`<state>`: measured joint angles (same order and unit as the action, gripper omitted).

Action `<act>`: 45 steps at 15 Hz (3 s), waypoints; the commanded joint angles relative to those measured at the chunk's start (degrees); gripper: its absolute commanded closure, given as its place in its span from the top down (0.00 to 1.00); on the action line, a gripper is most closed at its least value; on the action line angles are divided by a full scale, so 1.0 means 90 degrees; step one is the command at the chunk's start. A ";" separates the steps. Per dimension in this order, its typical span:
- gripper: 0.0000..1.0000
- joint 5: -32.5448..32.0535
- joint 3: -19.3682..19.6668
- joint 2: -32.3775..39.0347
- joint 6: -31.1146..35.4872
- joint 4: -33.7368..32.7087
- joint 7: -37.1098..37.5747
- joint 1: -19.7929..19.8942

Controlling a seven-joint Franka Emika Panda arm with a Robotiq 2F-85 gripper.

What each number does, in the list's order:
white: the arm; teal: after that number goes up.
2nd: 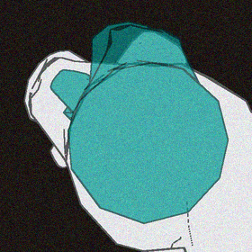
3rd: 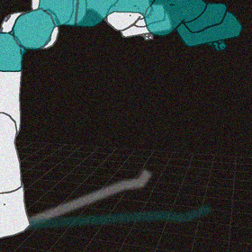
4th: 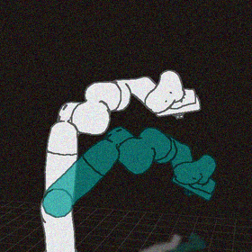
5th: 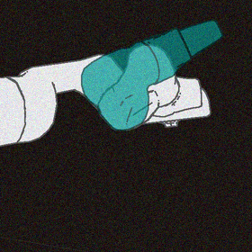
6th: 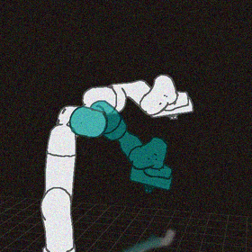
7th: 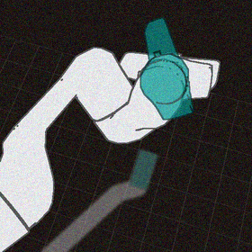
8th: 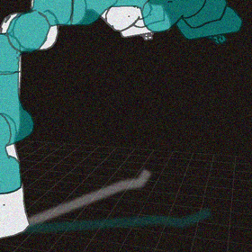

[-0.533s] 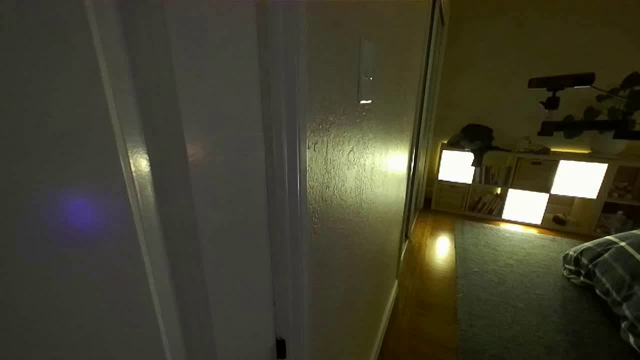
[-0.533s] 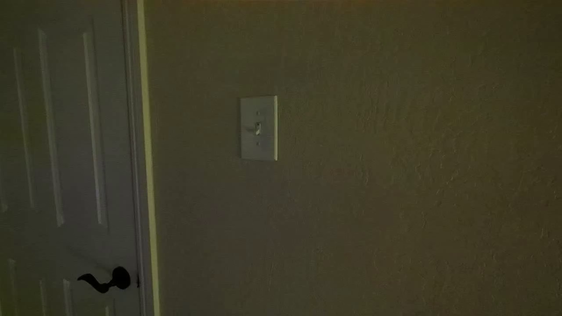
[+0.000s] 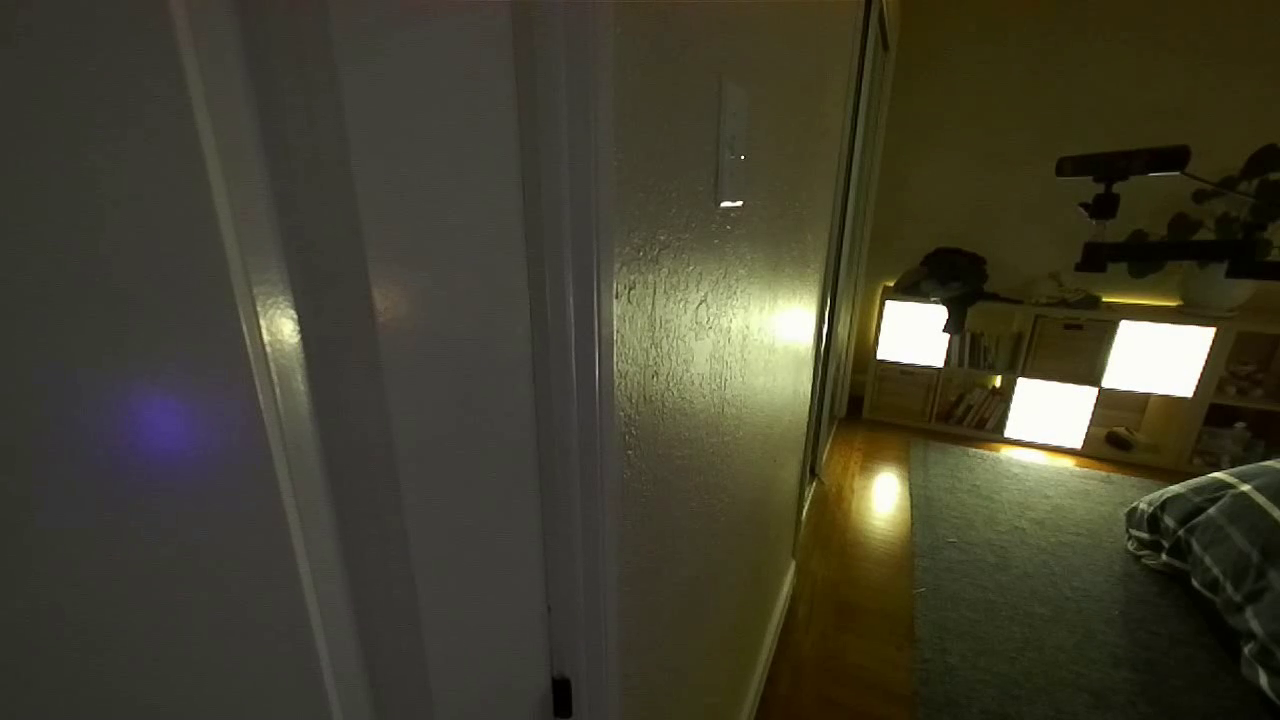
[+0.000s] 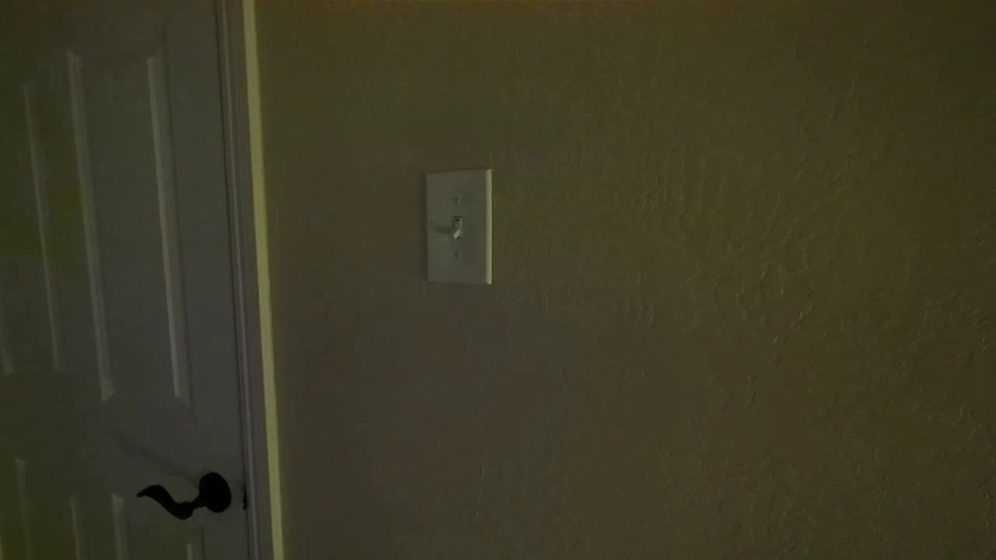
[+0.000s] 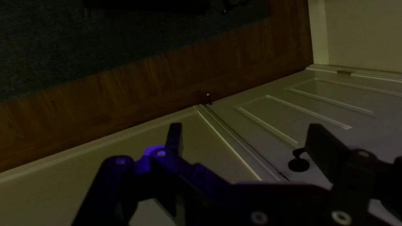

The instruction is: Turn on the light switch

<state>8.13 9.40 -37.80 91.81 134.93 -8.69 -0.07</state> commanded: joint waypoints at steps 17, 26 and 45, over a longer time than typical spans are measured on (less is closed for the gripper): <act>1.00 -0.0071 -0.0529 0.1602 0.3336 -0.0180 -0.0605 -0.0097; 1.00 -0.0050 -0.0595 0.1788 0.3433 -0.0271 -0.0528 -0.0097; 0.59 0.0063 -0.0725 0.4212 0.5789 -0.1920 -0.1369 -0.0102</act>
<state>8.10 3.33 -3.35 142.02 121.81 -19.06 -1.49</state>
